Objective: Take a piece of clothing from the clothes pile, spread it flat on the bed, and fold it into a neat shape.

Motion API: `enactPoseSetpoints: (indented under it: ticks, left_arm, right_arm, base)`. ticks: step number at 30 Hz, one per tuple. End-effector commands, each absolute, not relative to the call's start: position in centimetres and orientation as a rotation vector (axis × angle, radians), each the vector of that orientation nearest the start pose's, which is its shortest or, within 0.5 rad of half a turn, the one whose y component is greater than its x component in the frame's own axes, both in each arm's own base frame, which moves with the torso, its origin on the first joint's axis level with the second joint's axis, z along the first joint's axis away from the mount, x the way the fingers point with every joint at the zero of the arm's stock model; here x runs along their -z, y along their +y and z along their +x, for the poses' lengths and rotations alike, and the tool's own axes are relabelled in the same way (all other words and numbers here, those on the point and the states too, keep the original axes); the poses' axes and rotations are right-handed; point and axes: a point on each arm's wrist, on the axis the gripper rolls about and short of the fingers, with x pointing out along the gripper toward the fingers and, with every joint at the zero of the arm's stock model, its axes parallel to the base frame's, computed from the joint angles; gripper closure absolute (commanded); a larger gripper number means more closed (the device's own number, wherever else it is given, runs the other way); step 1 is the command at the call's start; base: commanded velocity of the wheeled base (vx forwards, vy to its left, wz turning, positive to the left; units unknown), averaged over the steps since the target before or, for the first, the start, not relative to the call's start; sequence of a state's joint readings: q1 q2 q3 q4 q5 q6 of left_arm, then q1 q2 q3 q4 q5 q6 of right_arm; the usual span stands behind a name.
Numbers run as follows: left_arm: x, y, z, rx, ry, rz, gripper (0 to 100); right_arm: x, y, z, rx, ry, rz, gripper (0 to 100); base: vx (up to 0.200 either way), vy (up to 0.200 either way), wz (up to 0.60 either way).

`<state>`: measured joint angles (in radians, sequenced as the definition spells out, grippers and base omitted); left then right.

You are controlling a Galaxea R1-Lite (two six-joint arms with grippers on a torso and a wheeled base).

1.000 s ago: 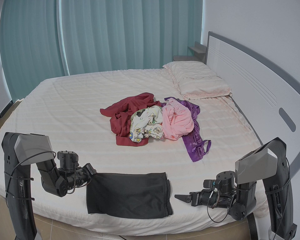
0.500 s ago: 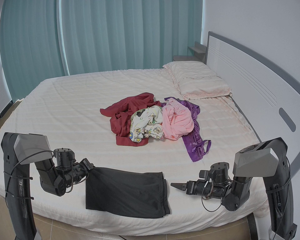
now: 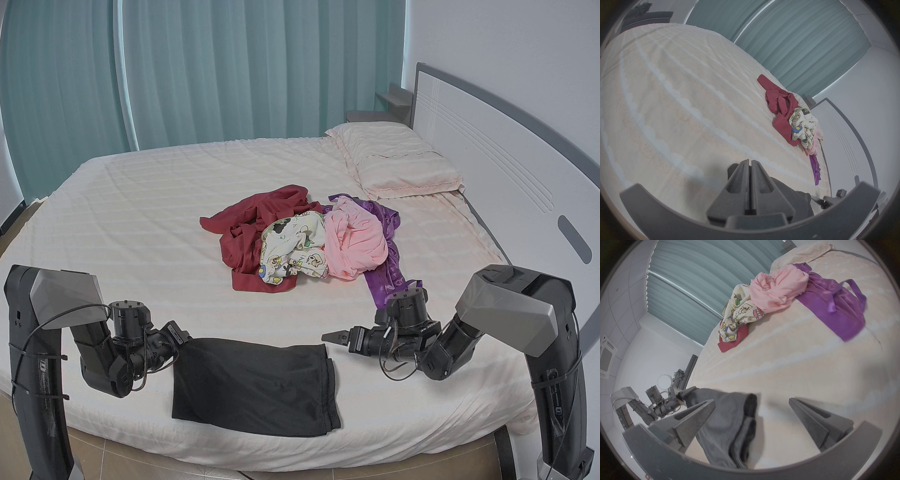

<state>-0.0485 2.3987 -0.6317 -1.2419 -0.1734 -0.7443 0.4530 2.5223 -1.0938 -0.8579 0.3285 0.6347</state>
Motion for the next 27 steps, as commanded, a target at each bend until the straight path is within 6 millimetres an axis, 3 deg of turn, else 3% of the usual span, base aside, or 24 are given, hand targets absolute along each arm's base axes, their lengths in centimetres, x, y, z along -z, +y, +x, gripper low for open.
enactPoseSetpoints:
  ticks: [1,5,15,16,27]
  left_arm:
    - [3.7,-2.2,34.0,0.014,0.588,-0.756,100]
    - [3.6,-2.2,33.7,0.019,0.575,-0.758,100]
    - [3.9,-2.4,33.7,0.022,0.58,-0.755,100]
    - [4.0,-2.4,33.7,0.023,0.578,-0.755,100]
    - [4.6,-2.3,34.2,0.028,0.533,-0.746,100]
  right_arm:
    - [3.8,22.7,39.5,-0.556,0.795,0.533,0]
    - [4.3,24.3,39.6,-0.572,0.783,0.531,0]
    - [4.8,24.8,38.8,-0.553,0.816,0.519,0]
    - [4.9,24.9,38.8,-0.552,0.823,0.517,100]
    - [4.4,24.9,39.6,-0.531,0.812,0.549,100]
  base:
    - [0.0,0.0,0.0]
    - [0.0,0.0,0.0]
    - [0.0,0.0,0.0]
    - [0.0,0.0,0.0]
    - [0.0,0.0,0.0]
